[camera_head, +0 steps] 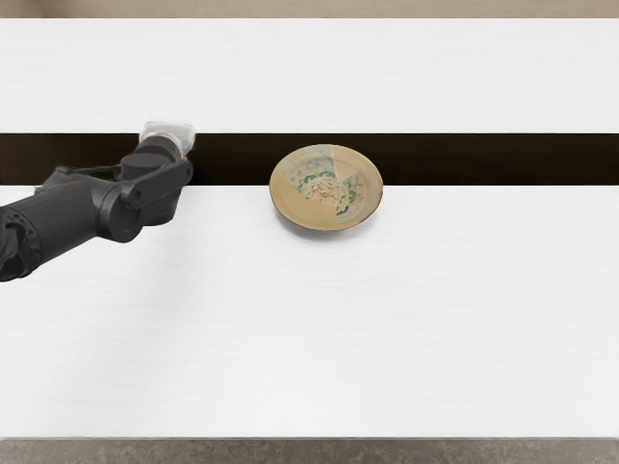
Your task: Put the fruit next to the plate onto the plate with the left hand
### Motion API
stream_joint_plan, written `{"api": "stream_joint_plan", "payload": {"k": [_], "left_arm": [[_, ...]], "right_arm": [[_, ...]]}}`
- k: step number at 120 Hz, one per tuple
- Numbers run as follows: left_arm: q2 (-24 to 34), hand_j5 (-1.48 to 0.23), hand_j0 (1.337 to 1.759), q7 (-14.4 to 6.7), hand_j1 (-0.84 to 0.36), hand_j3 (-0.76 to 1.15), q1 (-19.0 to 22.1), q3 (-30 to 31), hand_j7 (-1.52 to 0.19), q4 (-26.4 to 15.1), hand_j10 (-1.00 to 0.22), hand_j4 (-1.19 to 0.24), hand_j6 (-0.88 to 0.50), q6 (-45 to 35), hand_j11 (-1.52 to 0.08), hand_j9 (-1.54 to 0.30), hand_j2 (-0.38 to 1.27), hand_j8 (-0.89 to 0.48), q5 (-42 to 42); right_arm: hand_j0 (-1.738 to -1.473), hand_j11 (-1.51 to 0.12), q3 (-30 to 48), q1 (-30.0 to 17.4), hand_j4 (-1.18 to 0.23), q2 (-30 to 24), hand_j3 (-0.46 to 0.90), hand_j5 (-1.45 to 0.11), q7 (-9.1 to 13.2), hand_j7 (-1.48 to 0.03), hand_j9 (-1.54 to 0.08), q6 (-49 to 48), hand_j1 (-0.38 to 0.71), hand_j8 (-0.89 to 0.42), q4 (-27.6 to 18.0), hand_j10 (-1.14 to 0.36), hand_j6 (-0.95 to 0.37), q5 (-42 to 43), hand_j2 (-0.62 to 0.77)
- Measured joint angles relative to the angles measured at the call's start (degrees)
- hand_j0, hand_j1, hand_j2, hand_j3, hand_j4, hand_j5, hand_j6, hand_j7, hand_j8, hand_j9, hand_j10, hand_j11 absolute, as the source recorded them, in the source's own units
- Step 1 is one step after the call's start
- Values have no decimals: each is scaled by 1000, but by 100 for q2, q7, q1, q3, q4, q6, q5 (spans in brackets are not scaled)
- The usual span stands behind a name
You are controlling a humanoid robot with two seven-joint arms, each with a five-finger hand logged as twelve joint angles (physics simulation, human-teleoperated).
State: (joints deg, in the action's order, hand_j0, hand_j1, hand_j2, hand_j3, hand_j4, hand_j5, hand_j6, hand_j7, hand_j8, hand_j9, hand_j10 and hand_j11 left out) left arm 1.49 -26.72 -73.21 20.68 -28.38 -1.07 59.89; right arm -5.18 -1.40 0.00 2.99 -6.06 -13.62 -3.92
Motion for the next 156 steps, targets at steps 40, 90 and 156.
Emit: {"api": "stream_joint_plan", "payload": {"k": [40, 90, 156], "left_arm": [[21, -541, 1658, -21, -159, 0, 48, 19, -548, 67, -436, -446, -399, 30, -556, -557, 91, -390, 12], [26, -718, 1650, -58, -399, 0, 148, 43, -780, 81, -592, -457, -267, 37, -796, -799, 273, -297, 55], [-149, -916, 1648, -56, -401, 0, -713, 11, -911, 48, -640, -386, -199, 312, -940, -933, 238, -255, -533]], "right_arm": [[-1658, -17, 0, 1, -13, 0, 0, -17, 0, -17, -17, 0, -333, -13, 0, -13, -13, 2, -3], [-1658, -17, 7, 5, -13, 0, 0, -17, 0, -17, -17, 0, -333, -13, 0, -13, -13, 4, -3], [-1658, -17, 8, 8, -13, 0, 0, -17, 0, -17, -17, 0, -333, -13, 0, -13, -13, 5, -3]]}}
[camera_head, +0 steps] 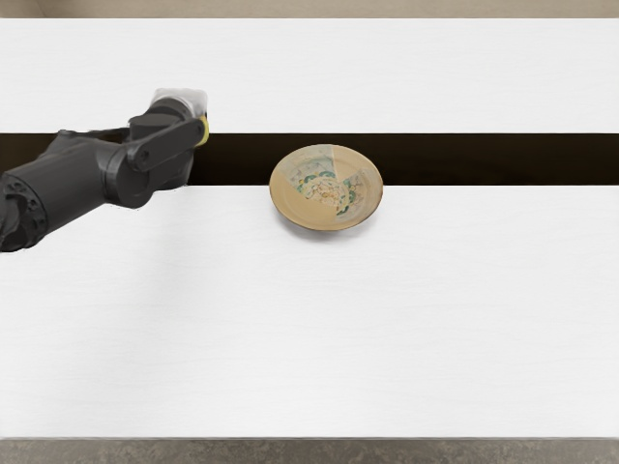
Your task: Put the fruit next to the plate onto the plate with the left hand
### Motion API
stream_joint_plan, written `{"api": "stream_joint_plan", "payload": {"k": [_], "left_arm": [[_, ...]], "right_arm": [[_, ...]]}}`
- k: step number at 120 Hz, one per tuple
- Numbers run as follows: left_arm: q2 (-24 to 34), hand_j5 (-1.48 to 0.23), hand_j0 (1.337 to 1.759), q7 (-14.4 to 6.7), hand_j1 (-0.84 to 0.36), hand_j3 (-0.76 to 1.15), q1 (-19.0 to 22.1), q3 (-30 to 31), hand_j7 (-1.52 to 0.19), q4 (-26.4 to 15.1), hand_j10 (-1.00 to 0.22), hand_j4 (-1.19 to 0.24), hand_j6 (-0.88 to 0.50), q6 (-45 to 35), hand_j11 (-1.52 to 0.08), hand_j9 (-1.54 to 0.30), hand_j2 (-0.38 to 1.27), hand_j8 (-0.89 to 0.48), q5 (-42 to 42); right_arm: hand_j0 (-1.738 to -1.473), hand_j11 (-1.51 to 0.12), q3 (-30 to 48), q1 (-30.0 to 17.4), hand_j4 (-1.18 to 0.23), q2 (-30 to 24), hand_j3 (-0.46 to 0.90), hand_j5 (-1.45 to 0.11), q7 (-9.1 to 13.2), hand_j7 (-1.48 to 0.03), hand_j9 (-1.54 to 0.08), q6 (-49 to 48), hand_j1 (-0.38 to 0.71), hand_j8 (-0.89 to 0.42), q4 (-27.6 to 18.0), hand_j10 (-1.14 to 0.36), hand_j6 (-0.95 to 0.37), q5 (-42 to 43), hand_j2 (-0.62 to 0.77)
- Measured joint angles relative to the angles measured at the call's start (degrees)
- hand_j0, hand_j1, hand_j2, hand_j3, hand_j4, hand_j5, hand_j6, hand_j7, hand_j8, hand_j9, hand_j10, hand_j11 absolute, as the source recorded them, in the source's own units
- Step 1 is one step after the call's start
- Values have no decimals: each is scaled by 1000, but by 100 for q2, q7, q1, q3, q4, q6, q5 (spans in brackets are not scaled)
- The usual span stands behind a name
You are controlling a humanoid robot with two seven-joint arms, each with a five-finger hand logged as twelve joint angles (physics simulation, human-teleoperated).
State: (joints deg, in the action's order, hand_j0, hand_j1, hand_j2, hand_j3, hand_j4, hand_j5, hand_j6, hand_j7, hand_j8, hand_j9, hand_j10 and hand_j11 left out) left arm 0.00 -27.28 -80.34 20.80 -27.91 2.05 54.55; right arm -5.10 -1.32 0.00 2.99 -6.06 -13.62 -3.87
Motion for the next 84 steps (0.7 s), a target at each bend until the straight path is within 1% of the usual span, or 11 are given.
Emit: {"api": "stream_joint_plan", "payload": {"k": [7, 11, 14, 21, 23, 29, 31, 39, 46, 62, 84], "left_arm": [[0, -924, 1647, 0, -379, 0, -170, 8, -916, -22, -644, -390, -205, 86, -944, -938, 217, -262, -34], [0, -923, 1647, 0, -388, 0, -256, 10, -917, -48, -641, -388, -202, 135, -946, -939, 224, -257, -31], [0, -925, 1647, -1, -404, 0, -286, 10, -919, -63, -645, -393, -206, 171, -949, -942, 267, -260, -31], [0, -929, 1645, 0, -395, 0, -331, 12, -923, -101, -649, -402, -214, 228, -955, -943, 265, -264, -34], [0, -933, 1645, 0, -379, 0, -371, 15, -925, -126, -653, -406, -217, 243, -955, -944, 255, -270, -42], [-1, -930, 1644, -3, -394, 0, -458, 16, -925, -252, -658, -412, -226, 264, -960, -946, 284, -270, -32], [0, -928, 1644, -4, -399, 0, -463, 17, -924, -291, -658, -413, -223, 269, -961, -948, 329, -268, -29], [0, -927, 1644, 3, -383, 0, -515, 11, -922, -464, -668, -428, -233, 284, -961, -948, 286, -279, -38], [0, -923, 1644, 21, -367, 0, -650, -48, -919, -707, -676, -443, -244, 287, -961, -948, 240, -288, -44], [0, -916, 1644, 31, -365, 0, -994, -131, -918, -1426, -679, -450, -250, 290, -962, -955, 240, -290, -43], [0, -915, 1644, 9, -360, 0, -1106, -158, -920, -2287, -681, -454, -251, 289, -962, -958, 228, -290, -31]], "right_arm": [[-1658, -17, -2, -2, -13, 0, 0, -17, 0, -17, -17, 0, -333, -13, 0, -13, -13, 0, -3], [-1658, -17, -4, -4, -13, 0, 0, -17, 0, -17, -17, 0, -333, -13, 0, -13, -13, -1, -3], [-1658, -17, -5, -5, -13, 0, 0, -17, 0, -17, -17, 0, -333, -13, 0, -13, -13, -1, -3], [-1658, -17, -7, -7, -13, 0, 0, -17, 0, -17, -17, 0, -333, -13, 0, -13, -13, -1, -3], [-1658, -17, -7, -8, -13, 0, 0, -17, 0, -17, -17, 0, -333, -13, 0, -13, -13, -1, -3], [-1658, -17, -8, -10, -13, 0, 0, -17, 0, -17, -17, 0, -333, -13, 0, -13, -13, -2, -3], [-1658, -17, -8, -11, -13, 0, 0, -17, 0, -17, -17, 0, -333, -13, 0, -13, -13, -2, -3], [-1658, -17, -8, -10, -13, 0, 0, -17, 0, -17, -17, 0, -333, -13, 0, -13, -13, -2, -3], [-1658, -17, -8, -11, -13, 0, 0, -17, 0, -17, -17, 0, -333, -13, 0, -13, -13, -4, -3], [-1658, -17, -7, -13, -13, 0, 0, -17, 0, -17, -17, 0, -333, -13, 0, -13, -13, -2, -3], [-1658, -17, -9, -17, -13, 0, 0, -17, 0, -17, -17, 0, -333, -13, 0, -13, -13, -4, -3]]}}
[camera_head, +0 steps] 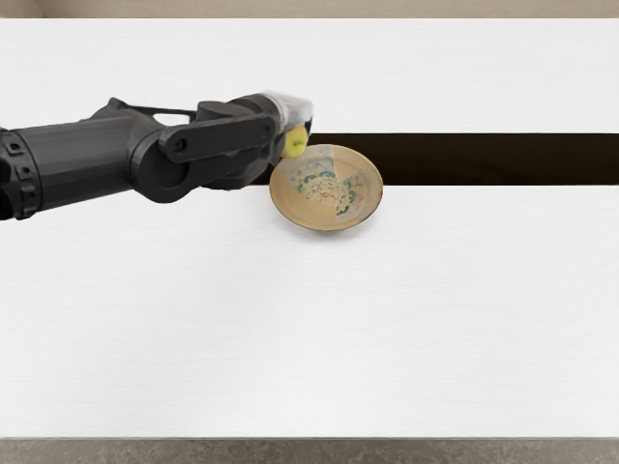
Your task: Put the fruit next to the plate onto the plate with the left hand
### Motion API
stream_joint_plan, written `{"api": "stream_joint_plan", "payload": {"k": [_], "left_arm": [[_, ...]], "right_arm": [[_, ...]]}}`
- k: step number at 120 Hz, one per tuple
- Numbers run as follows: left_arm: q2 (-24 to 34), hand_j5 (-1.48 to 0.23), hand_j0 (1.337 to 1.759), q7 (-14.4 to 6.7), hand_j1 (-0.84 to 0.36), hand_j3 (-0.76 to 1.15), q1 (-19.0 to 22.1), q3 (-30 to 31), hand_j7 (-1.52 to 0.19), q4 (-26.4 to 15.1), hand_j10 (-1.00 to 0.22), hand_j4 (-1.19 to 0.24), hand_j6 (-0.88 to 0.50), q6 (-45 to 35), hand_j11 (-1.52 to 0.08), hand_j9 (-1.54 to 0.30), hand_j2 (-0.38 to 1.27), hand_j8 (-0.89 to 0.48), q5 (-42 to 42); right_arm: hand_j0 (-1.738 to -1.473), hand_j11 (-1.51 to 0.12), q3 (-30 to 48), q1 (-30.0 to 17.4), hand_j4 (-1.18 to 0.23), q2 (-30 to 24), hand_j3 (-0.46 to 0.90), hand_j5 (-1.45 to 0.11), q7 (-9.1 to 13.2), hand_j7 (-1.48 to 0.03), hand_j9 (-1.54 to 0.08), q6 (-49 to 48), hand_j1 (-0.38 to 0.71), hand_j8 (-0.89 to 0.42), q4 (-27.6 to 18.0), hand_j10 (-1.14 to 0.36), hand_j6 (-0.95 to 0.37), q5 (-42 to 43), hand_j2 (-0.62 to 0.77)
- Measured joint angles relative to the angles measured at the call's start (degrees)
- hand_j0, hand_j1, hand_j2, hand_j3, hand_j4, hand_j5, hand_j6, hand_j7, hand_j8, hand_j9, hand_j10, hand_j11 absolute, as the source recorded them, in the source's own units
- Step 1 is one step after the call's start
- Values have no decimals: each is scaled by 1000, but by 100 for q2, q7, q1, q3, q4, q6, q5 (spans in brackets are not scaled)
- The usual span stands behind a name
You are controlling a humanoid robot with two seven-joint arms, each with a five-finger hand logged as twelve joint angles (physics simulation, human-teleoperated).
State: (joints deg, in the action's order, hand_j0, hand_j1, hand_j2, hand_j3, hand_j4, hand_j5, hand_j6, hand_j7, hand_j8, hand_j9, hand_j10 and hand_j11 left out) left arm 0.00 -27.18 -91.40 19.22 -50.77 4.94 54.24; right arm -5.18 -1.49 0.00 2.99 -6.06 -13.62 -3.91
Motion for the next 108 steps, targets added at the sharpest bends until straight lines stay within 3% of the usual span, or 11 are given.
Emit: {"api": "stream_joint_plan", "payload": {"k": [40, 108], "left_arm": [[0, -922, 1643, -45, -382, 0, -62, -143, -928, -556, -667, -436, -235, -8, -971, -966, 262, -273, 65], [0, -922, 1642, -8, -380, 0, 132, -127, -928, -661, -667, -436, -235, -94, -966, -968, 257, -273, 125]], "right_arm": [[-1658, -17, 0, -1, -13, 0, 0, -17, 0, -17, -17, 0, -333, -13, 0, -13, -13, 0, -3], [-1658, -17, 0, -1, -13, 0, 0, -17, 0, -17, -17, 0, -333, -13, 0, -13, -13, 1, -3]]}}
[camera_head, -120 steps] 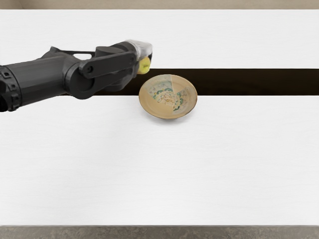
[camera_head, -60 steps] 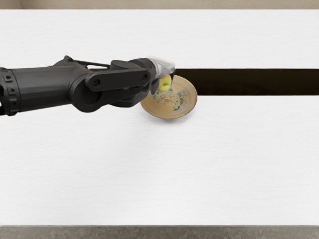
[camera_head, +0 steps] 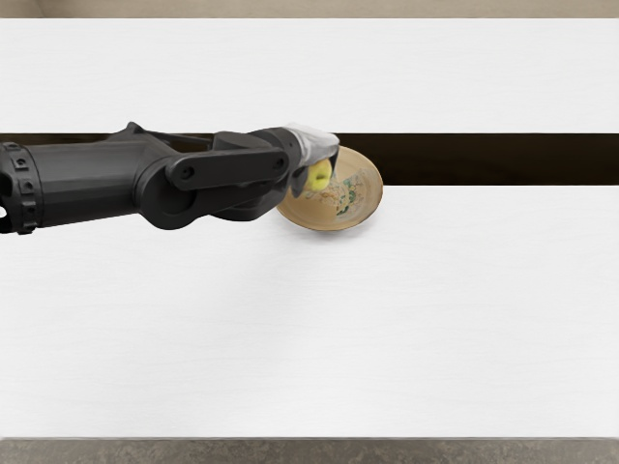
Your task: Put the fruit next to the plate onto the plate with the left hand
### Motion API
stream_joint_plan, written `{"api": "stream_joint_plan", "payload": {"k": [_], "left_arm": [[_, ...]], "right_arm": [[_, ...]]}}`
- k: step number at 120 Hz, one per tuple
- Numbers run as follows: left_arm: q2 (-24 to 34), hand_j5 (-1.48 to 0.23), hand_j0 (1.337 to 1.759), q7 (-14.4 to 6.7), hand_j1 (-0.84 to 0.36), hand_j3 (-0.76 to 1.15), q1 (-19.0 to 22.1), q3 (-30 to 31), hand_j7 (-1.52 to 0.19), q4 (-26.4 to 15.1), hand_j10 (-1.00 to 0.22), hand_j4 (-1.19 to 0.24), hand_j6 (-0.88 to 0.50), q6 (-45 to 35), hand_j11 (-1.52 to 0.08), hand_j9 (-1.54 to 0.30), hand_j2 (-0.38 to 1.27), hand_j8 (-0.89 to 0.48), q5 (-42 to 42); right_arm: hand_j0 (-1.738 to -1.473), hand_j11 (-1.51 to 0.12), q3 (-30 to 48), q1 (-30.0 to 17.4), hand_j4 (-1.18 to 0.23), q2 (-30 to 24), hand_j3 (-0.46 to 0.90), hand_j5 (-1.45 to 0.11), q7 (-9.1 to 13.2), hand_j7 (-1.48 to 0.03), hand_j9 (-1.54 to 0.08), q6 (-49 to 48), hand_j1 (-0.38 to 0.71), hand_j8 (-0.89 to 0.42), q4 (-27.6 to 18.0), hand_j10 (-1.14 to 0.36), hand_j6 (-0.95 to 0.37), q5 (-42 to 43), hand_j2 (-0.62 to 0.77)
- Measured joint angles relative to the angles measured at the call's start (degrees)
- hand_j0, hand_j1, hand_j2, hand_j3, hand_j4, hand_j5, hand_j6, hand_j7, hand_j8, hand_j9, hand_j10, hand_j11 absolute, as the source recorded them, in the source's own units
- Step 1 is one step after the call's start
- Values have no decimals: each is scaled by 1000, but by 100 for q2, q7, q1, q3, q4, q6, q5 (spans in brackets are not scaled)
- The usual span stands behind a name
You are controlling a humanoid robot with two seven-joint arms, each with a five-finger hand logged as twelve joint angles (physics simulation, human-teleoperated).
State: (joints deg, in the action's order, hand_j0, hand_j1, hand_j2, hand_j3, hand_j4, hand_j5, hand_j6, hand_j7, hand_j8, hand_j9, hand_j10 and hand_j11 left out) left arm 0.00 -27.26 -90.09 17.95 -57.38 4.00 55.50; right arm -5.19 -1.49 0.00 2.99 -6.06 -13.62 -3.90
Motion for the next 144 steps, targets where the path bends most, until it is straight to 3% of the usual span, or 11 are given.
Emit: {"api": "stream_joint_plan", "payload": {"k": [17, 34, 53, 68, 98, 113, 135, 144], "left_arm": [[0, -917, 1642, 18, -375, 0, 305, -1, -926, -46, -668, -447, -239, -108, -966, -967, 256, -275, 110], [0, -900, 1643, 14, -375, 0, 326, 3, -906, -58, -669, -448, -244, -132, -942, -943, 258, -280, 188], [0, -486, 1651, 23, -48, 0, 328, -169, -490, -42, -365, -273, -172, -148, -509, -509, 132, -188, 168], [0, -277, 1654, 20, 121, 0, 328, -352, -279, -38, -209, -159, -105, -112, -290, -290, 74, -113, 104], [0, -93, 1657, 20, 272, 0, 264, -997, -94, -46, -71, -57, -41, 84, -96, -97, 24, -44, -795], [0, -57, 1657, -14, 301, 0, 333, -1827, -58, -58, -44, -37, -29, 1080, -59, -59, 15, -30, -1312], [1285, -32, 1658, -8, 322, 0, 366, -3118, -32, -180, -25, -22, -19, 2619, -33, -33, 8, -19, -2100], [1841, -27, 1658, 6, 326, 0, 665, -3541, -27, -214, -21, -19, -17, 2866, -27, -27, 6, -17, -2480]], "right_arm": [[-1658, -17, 0, 0, -13, 0, 0, -17, 0, -17, -17, 0, -333, -13, 0, -13, -13, -1, -3], [-1658, -17, 0, 0, -13, 0, 0, -17, 0, -17, -17, 0, -333, -13, 0, -13, -13, -2, -3], [-1658, -17, 0, 0, -13, 0, 0, -17, 0, -17, -17, 0, -333, -13, 0, -13, -13, -1, -3], [-1658, -17, 0, 0, -13, 0, 0, -17, 0, -17, -17, 0, -333, -13, 0, -13, -13, -3, -3], [-1658, -17, 0, 0, -13, 0, 0, -17, 0, -17, -17, 0, -333, -13, 0, -13, -13, 0, -3], [-1658, -17, 0, 0, -13, 0, 0, -17, 0, -17, -17, 0, -333, -13, 0, -13, -13, 1, -3], [-1658, -17, 0, 0, -13, 0, 0, -17, 0, -17, -17, 0, -333, -13, 0, -13, -13, 1, -3], [-1658, -17, -1, 4, -13, 0, 0, -17, 0, -17, -17, -1, -333, -13, 0, -13, -13, 0, -3]]}}
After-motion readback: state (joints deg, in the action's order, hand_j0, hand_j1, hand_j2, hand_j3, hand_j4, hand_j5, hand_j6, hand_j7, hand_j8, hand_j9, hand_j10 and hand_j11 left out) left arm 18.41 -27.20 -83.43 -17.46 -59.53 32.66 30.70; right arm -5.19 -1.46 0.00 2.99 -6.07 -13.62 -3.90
